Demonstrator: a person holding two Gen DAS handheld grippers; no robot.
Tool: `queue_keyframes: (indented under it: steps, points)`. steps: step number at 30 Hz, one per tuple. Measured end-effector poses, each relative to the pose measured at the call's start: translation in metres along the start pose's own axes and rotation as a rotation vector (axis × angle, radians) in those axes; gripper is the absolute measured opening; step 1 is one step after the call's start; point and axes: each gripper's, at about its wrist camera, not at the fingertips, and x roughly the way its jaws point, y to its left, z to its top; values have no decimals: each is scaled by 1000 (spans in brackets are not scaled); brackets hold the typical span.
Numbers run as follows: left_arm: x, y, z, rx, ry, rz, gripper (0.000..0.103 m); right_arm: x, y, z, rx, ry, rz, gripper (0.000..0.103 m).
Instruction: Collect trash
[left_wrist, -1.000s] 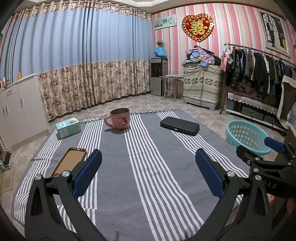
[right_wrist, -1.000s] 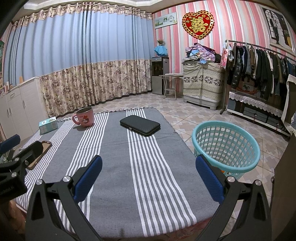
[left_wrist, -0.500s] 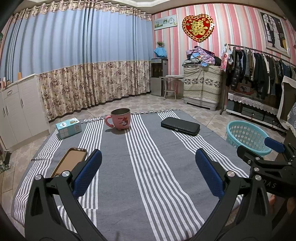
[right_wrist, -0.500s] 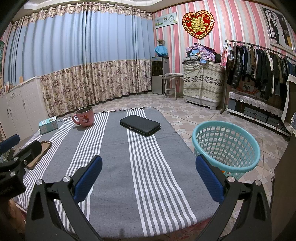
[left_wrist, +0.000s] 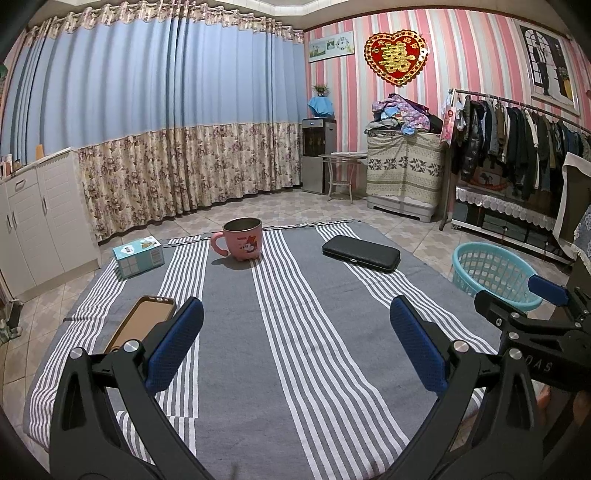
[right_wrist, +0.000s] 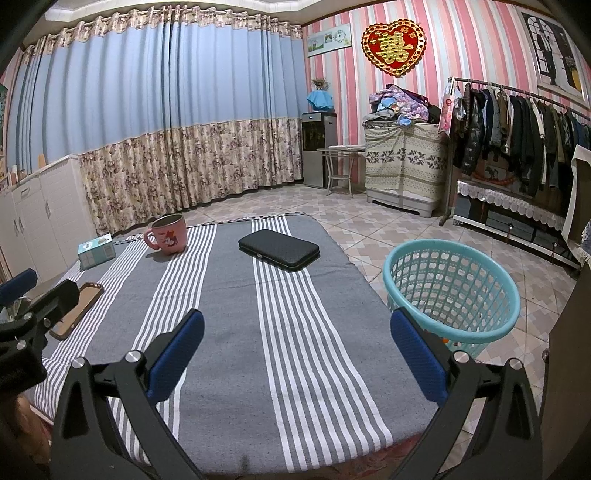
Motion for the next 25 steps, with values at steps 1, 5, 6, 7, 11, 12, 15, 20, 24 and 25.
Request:
queue_keyframes:
  steps: [1,5,6,7,11,12,15,20,24,25]
  points:
    - [1,1,0,-1,0,1,98,0,0,0,0,-1,0,99]
    - [0,0,0,1,-2,0,98,1,0,0,5,0,0,99]
    - [1,3,2,2,-4,0,98,0,0,0,4,-1,1,99]
    - [2,4,3,3,-5,1,98,0,1,0,3,-4,2,99]
    - [2,11,8,-1,-14,5,98,0,3,1,-4,-8,6,99]
    - [0,12,10,-2,-15,6,98,0,3,1,-4,-8,7,99]
    - [2,18,13,-3,-18,8,98,0,3,1,-2,-9,7,99]
    - [4,22,15,-4,-26,17,98,0,3,1,-4,-8,6,99]
    - [6,26,16,-12,-24,14,98,0,3,1,-4,-8,6,99]
    - [7,27,18,-12,-24,13,98,0,3,1,-3,-8,6,99]
